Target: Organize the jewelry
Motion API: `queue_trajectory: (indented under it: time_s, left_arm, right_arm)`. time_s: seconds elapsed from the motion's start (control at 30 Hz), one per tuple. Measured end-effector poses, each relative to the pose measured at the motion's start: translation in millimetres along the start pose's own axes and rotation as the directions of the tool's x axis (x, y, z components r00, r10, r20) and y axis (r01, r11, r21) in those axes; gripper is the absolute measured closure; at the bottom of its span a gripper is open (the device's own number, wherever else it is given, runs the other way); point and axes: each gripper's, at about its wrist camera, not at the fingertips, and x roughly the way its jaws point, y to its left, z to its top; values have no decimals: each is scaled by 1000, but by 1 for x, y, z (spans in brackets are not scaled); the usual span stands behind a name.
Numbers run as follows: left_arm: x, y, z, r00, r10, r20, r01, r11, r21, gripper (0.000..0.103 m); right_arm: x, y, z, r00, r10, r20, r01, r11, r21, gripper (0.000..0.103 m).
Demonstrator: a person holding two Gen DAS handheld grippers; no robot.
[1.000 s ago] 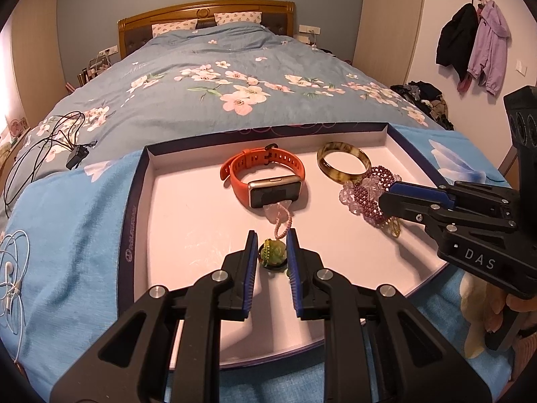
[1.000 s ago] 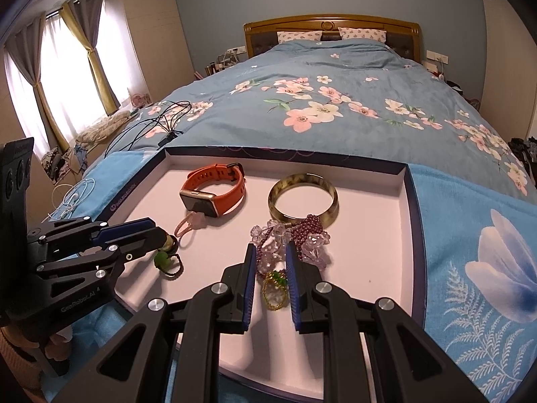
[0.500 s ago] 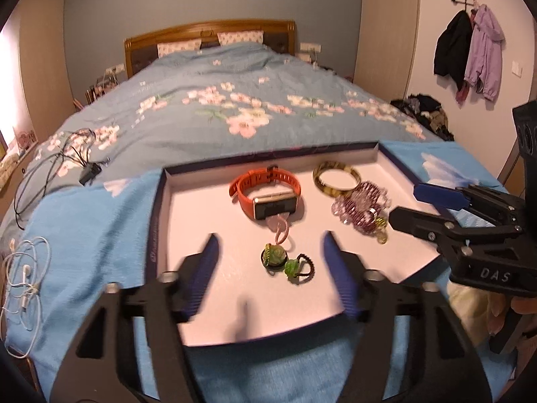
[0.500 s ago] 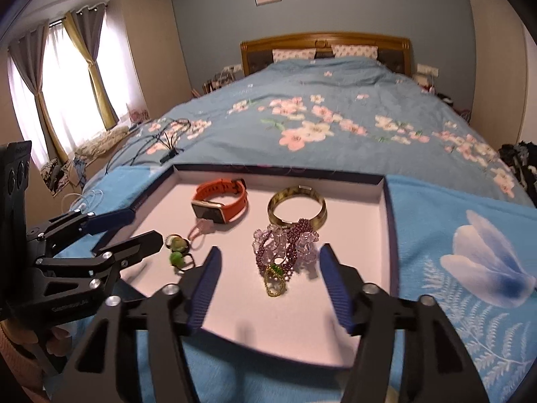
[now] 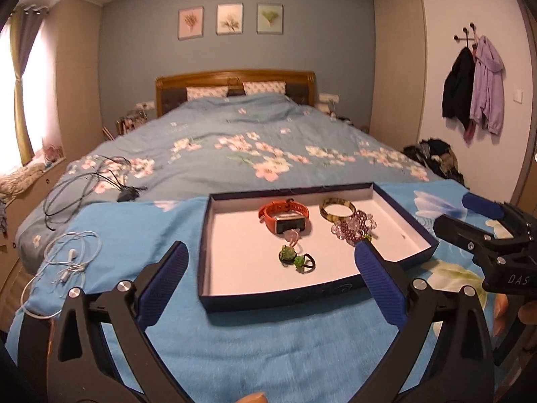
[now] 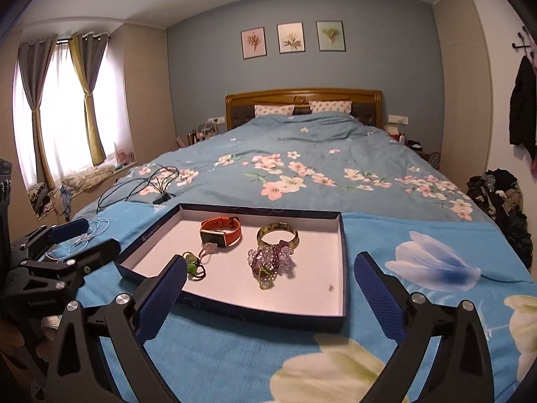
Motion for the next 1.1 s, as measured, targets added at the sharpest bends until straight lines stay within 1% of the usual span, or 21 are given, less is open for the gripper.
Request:
queue_trajectory:
  time_s: [0.13,0.27,0.33,0.47,0.57,0.7,0.9,1.1]
  left_arm:
    - [-23,-2,-4,998,5,56,-4,1000,-6,5]
    - [-39,-9,-7,996,14,90,-15,1000,7,5]
    - [-45,-9,-9,995,15,99,-15,1000,2,5]
    - [-55,-13,-14,992,38,118,-40,999,12,5]
    - [-63,-14,-19,991,29,130,-30,1000,2,5]
    - [-73,-17,-23,986,39,160,-41,999,7,5]
    - [-82,-15,-26,981,47,186,-46,999,-11,5]
    - [-86,-15,-26,979,51,198,-48,999,-17,5]
  right_arm:
    - [-16,6,-8,999,-13,35,14,1000,-18,7]
    - [-25,16,-11,999,-13,51,16,998,-53,7]
    - [-30,19,-14,998,-7,63,11,998,-54,7]
    - [-38,26,-18,996,-14,84,20,997,-71,7]
    - [-44,29,-19,995,-17,98,24,997,-73,7]
    - [-49,33,-21,993,-20,116,30,996,-83,7]
    - [-52,33,-24,993,-29,114,37,997,-62,7]
    - [-56,36,-28,993,-33,113,40,997,-65,7]
